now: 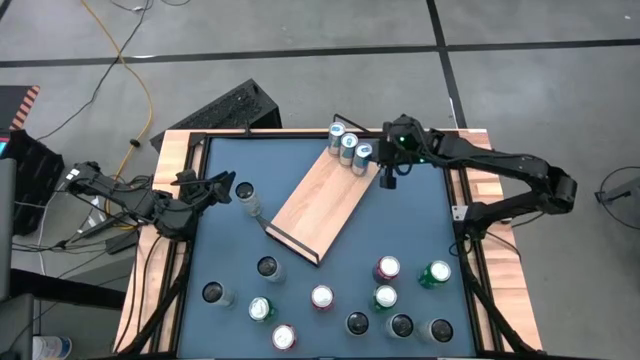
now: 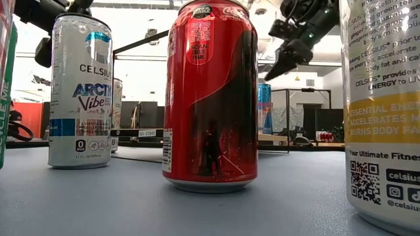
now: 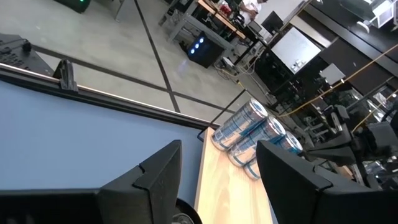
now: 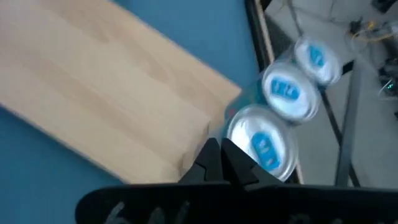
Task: Place canned beverage on shelf
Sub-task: Put blue soda can on the shelf aligned with the other blue soda cans
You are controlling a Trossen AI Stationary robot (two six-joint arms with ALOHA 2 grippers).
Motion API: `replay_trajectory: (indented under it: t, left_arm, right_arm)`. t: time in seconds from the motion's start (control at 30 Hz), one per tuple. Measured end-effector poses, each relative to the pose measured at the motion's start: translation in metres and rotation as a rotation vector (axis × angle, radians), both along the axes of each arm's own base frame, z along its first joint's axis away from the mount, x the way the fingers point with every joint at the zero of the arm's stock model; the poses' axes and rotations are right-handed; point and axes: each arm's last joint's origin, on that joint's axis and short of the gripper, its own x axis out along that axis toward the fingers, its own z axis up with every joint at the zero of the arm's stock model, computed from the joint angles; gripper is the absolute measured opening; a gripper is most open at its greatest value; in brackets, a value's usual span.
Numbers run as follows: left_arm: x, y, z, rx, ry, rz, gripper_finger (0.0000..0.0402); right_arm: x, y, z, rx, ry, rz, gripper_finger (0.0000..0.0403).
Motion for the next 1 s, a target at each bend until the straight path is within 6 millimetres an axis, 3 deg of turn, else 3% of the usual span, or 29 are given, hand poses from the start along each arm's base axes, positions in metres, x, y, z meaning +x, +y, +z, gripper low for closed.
replay_trajectory:
  t: [0.33, 0.47, 0.67, 0.83, 1.0]
  left_arm:
    - [0.000, 0.000, 0.000, 0.004, 0.003, 0.006, 0.0194]
    - [0.000, 0.000, 0.000, -0.001, -0.004, 0.007, 0.0194]
    - [0.000, 0.000, 0.000, 0.000, -0.004, 0.010, 0.0194]
    - [0.000, 0.000, 0.000, 0.004, 0.001, 0.011, 0.0194]
    - [-0.001, 0.000, -0.001, 0.009, 0.014, 0.010, 0.0194]
  right_arm:
    - [-0.008, -0.005, -0.003, -0.031, 0.076, -0.095, 0.0000]
    - [-0.010, 0.005, 0.003, 0.011, 0.031, -0.052, 0.0000]
    - [0.006, 0.023, 0.003, 0.017, -0.011, 0.034, 0.0000]
    - [0.025, 0.029, -0.009, 0.009, -0.004, 0.063, 0.0000]
    - [0.037, 0.031, -0.019, -0.054, 0.036, 0.011, 0.0000]
